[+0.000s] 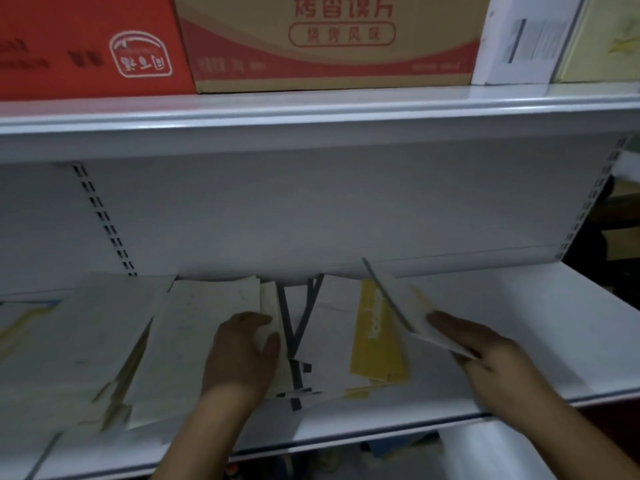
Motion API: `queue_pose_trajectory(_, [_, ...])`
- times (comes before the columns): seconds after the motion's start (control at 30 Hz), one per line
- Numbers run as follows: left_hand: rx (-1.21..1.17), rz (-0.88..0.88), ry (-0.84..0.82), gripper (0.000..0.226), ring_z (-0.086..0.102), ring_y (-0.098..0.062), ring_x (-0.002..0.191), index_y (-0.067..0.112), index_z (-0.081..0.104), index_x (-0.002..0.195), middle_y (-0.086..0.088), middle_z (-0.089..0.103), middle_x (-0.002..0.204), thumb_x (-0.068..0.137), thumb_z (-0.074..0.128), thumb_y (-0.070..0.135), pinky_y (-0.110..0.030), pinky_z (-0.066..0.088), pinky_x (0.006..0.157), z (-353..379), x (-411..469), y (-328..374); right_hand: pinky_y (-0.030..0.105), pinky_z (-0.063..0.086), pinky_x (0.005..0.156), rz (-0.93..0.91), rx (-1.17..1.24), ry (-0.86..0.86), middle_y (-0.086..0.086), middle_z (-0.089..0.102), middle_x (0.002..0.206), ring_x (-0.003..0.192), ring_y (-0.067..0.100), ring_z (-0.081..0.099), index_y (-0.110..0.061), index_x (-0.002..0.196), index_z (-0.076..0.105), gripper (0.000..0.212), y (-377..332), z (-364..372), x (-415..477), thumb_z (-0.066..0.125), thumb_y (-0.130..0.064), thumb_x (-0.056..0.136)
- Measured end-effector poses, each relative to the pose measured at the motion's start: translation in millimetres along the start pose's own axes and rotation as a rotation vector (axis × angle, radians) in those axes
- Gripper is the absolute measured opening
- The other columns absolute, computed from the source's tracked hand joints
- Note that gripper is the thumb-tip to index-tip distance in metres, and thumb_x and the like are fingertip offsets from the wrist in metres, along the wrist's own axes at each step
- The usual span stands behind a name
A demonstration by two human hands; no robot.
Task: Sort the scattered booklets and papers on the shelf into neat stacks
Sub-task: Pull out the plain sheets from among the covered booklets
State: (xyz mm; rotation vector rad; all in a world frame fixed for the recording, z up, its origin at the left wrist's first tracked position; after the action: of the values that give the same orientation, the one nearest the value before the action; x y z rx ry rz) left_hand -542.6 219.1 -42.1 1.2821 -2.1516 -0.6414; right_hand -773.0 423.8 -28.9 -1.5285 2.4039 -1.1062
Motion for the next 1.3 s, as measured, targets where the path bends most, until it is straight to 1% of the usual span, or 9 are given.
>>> queue_pose_trajectory(0.1, [0.008, 0.097, -0.066, 0.030, 0.052, -0.017, 0.116, 0.017, 0.060, 0.119, -0.002, 0.057, 0.126, 0.092, 0.050, 0.025, -0.020, 0.036, 0.095, 16, -8, 14, 0.037, 0.032, 0.112, -0.241, -0.287, -0.327, -0.005, 0.018, 0.144, 0.136, 0.016, 0.030, -0.052, 0.134, 0.034, 0.063, -25, 74, 19, 0.048, -0.066, 0.075])
queue_pose_trajectory(0.17, [0.126, 0.164, -0.087, 0.032, 0.062, -0.016, 0.100, 0.015, 0.069, 0.104, -0.001, 0.067, 0.109, 0.089, 0.042, 0.025, -0.021, 0.045, 0.084, 16, -13, 14, 0.035, 0.011, 0.120, -0.056, -0.266, -0.568, -0.018, -0.008, 0.143, 0.138, 0.004, -0.003, -0.042, 0.143, 0.023, 0.111, -19, 96, 22, 0.033, -0.091, 0.045])
queue_pose_trajectory(0.27, [0.233, 0.268, -0.096, 0.031, 0.066, -0.009, 0.062, 0.022, 0.071, 0.064, 0.009, 0.069, 0.067, 0.065, 0.042, 0.032, -0.014, 0.048, 0.053, 14, -13, 10, 0.030, 0.019, 0.115, 0.282, 0.101, -0.401, -0.008, 0.012, 0.156, 0.144, 0.013, 0.015, -0.031, 0.146, 0.024, 0.094, -3, 88, 29, 0.058, -0.070, 0.067])
queue_pose_trajectory(0.37, [0.295, 0.254, -0.166, 0.028, 0.065, -0.018, 0.073, 0.018, 0.069, 0.065, 0.004, 0.069, 0.073, 0.067, 0.044, 0.030, -0.022, 0.047, 0.064, 24, -12, 3, 0.040, 0.045, 0.101, 0.583, 0.627, -0.234, 0.008, 0.052, 0.137, 0.119, 0.026, 0.056, -0.020, 0.133, 0.046, 0.064, 23, 89, 39, 0.068, -0.044, 0.077])
queue_pose_trajectory(0.47, [0.285, 0.231, -0.163, 0.019, 0.065, -0.021, 0.074, 0.019, 0.068, 0.066, 0.003, 0.070, 0.075, 0.064, 0.052, 0.027, -0.028, 0.048, 0.065, 23, -12, 2, 0.044, 0.055, 0.084, 0.685, 0.915, -0.241, 0.018, 0.068, 0.108, 0.091, 0.031, 0.069, -0.002, 0.116, 0.058, 0.047, 22, 98, 51, 0.073, -0.022, 0.076])
queue_pose_trajectory(0.6, [0.248, 0.225, -0.146, 0.029, 0.069, -0.018, 0.077, 0.021, 0.074, 0.076, 0.005, 0.073, 0.081, 0.061, 0.053, 0.032, -0.030, 0.054, 0.070, 21, -15, 1, 0.039, 0.057, 0.060, 0.757, 0.907, -0.260, 0.023, 0.069, 0.081, 0.059, 0.029, 0.069, 0.010, 0.093, 0.067, 0.022, 8, 102, 62, 0.070, -0.003, 0.075])
queue_pose_trajectory(1.03, [0.286, 0.329, -0.026, 0.029, 0.068, -0.011, 0.066, 0.028, 0.070, 0.066, 0.013, 0.069, 0.070, 0.061, 0.044, 0.040, -0.023, 0.053, 0.060, 18, -16, 5, 0.040, 0.055, 0.078, 0.615, 0.845, -0.436, 0.014, 0.069, 0.104, 0.093, 0.031, 0.066, -0.012, 0.103, 0.065, 0.037, -20, 112, 72, 0.073, -0.001, 0.068])
queue_pose_trajectory(1.2, [0.313, 0.332, -0.022, 0.030, 0.066, -0.007, 0.061, 0.029, 0.070, 0.062, 0.016, 0.068, 0.065, 0.061, 0.041, 0.039, -0.015, 0.050, 0.057, 20, -16, 7, 0.035, 0.053, 0.067, 0.753, 1.002, -0.375, 0.016, 0.067, 0.099, 0.080, 0.028, 0.064, -0.007, 0.107, 0.062, 0.028, -9, 117, 64, 0.068, -0.007, 0.079])
queue_pose_trajectory(1.3, [0.311, 0.351, -0.007, 0.030, 0.066, -0.008, 0.060, 0.029, 0.069, 0.062, 0.015, 0.068, 0.064, 0.061, 0.041, 0.038, -0.015, 0.050, 0.055, 20, -16, 8, 0.031, 0.053, 0.063, 0.661, 0.970, -0.413, 0.011, 0.067, 0.095, 0.079, 0.025, 0.064, -0.013, 0.100, 0.063, 0.019, -15, 116, 64, 0.064, -0.004, 0.083])
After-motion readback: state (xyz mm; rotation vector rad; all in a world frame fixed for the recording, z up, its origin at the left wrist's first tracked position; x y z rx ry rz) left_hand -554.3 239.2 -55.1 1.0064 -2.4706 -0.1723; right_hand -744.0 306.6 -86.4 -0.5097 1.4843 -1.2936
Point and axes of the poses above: each hand's wrist, its own x-axis towards the middle knuckle, its own z-axis out of the palm, y = z × x, the point moved 6 cm from there along x, towards the middle knuckle
